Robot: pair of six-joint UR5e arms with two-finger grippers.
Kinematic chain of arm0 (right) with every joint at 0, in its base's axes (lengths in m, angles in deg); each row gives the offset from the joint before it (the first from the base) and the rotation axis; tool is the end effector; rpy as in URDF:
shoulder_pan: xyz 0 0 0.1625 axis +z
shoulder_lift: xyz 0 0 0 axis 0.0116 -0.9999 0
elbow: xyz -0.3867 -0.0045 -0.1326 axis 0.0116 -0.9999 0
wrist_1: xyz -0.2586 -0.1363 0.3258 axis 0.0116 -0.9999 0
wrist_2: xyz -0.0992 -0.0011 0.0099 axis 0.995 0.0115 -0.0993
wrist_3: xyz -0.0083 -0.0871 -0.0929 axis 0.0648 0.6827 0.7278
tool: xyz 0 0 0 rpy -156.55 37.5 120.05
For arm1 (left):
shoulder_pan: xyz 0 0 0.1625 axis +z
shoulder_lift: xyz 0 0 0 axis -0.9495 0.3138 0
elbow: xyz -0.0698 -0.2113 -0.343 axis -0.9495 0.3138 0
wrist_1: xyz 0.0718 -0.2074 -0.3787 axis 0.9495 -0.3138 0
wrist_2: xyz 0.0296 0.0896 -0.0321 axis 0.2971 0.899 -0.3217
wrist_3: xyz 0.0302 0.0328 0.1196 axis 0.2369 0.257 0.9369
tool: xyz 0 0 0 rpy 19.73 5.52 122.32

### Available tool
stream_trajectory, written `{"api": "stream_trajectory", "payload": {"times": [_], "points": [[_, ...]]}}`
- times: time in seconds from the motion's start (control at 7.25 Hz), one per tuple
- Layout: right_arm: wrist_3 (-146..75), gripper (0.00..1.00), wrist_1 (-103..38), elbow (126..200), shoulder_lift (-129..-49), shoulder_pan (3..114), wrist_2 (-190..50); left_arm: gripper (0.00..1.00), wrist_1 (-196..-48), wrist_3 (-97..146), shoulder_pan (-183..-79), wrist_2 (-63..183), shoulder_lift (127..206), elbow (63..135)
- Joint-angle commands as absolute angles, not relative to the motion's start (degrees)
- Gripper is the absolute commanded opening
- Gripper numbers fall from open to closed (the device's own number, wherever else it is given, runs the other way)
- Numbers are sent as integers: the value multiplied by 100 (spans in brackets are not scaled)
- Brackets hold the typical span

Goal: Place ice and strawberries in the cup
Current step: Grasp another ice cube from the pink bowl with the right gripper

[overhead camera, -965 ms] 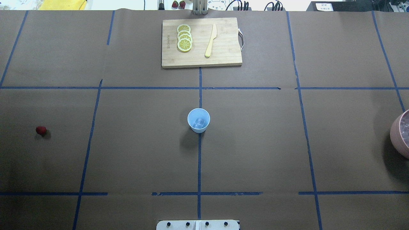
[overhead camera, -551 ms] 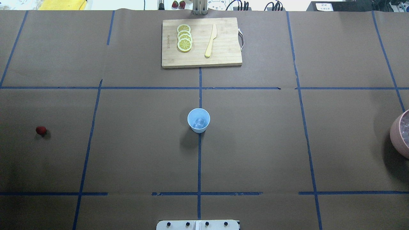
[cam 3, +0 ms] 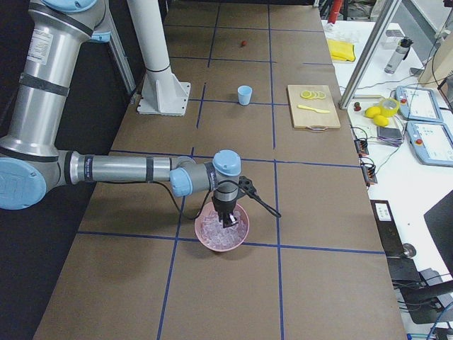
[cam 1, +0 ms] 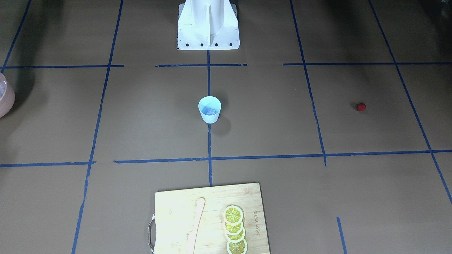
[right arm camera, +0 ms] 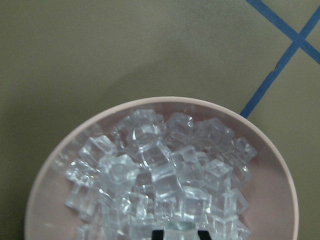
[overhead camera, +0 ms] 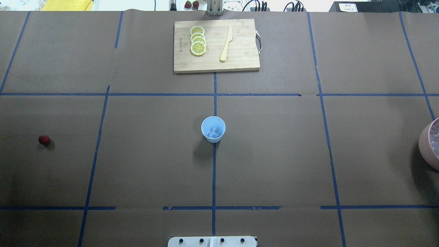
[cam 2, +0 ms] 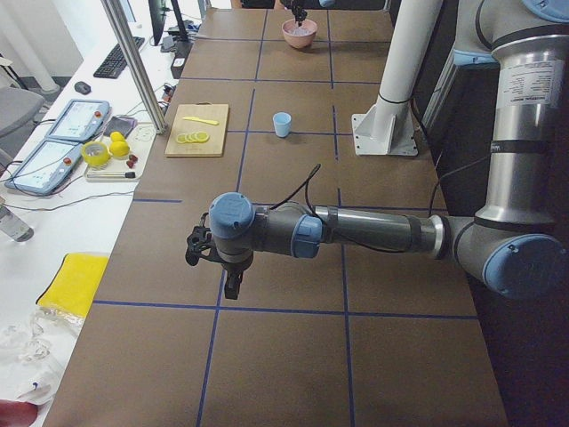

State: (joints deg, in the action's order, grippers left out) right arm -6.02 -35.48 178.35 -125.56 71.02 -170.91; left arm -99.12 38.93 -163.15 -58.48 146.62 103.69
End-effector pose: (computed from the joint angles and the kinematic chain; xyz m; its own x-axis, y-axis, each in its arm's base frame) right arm -0.0726 -0.4171 0.6277 0.6636 -0.5681 0.4867 0.4700 0.8228 0.3196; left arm -0.0483 -0.5217 0.6014 0.6428 0.0925 -0.7604 0.0254 0.9896 0.1419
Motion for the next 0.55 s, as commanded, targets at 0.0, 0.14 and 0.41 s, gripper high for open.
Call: {"api": "stream_trajectory", "payload": {"times": [0.0,0.14,0.41], "points": [[-598,0,-5168,18997,-12064,7254,-17111,100,-9912,3907,-16312,-5848,14632,10361],[-650,0,-6097,19123,-11260,7255,-17163,100,-9912,3916,-16312,-5848,14614,10361],[-982,0,-7621,18731,-9363,7124,-17505,100,-9903,3916,-16312,-5848,14605,10318]]}}
